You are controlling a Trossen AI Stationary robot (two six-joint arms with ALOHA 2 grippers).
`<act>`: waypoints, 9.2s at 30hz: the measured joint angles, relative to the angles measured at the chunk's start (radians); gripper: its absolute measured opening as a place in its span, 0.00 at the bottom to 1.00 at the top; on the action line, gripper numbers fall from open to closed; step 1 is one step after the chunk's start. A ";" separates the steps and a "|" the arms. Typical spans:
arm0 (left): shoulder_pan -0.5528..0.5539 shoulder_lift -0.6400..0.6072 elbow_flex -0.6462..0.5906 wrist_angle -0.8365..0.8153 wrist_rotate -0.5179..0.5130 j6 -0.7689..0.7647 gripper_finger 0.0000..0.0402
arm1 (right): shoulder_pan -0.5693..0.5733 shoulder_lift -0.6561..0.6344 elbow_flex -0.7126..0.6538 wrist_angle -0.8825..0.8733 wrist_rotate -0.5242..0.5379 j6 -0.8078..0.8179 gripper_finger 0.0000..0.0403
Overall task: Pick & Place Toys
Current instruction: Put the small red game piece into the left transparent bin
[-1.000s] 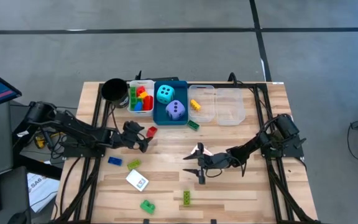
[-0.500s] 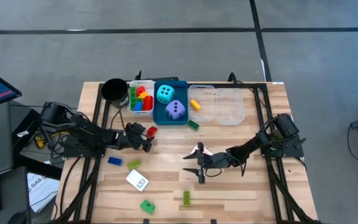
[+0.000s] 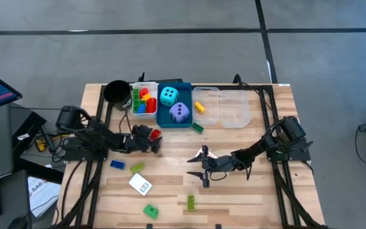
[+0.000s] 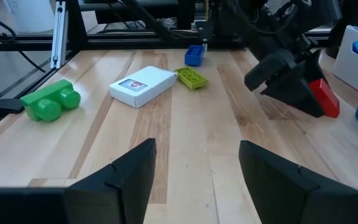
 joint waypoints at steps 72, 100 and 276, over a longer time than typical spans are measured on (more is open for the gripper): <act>-0.035 -0.671 0.021 -0.084 -0.120 0.600 0.34 | 0.000 0.000 0.000 -0.019 0.007 0.044 0.56; 0.014 -0.671 0.022 0.394 1.094 1.019 0.34 | -0.113 0.000 0.000 -0.238 0.259 0.056 0.56; 0.072 -0.022 0.365 0.340 1.017 0.203 0.35 | -0.086 -0.195 0.177 -0.227 0.101 -0.716 0.56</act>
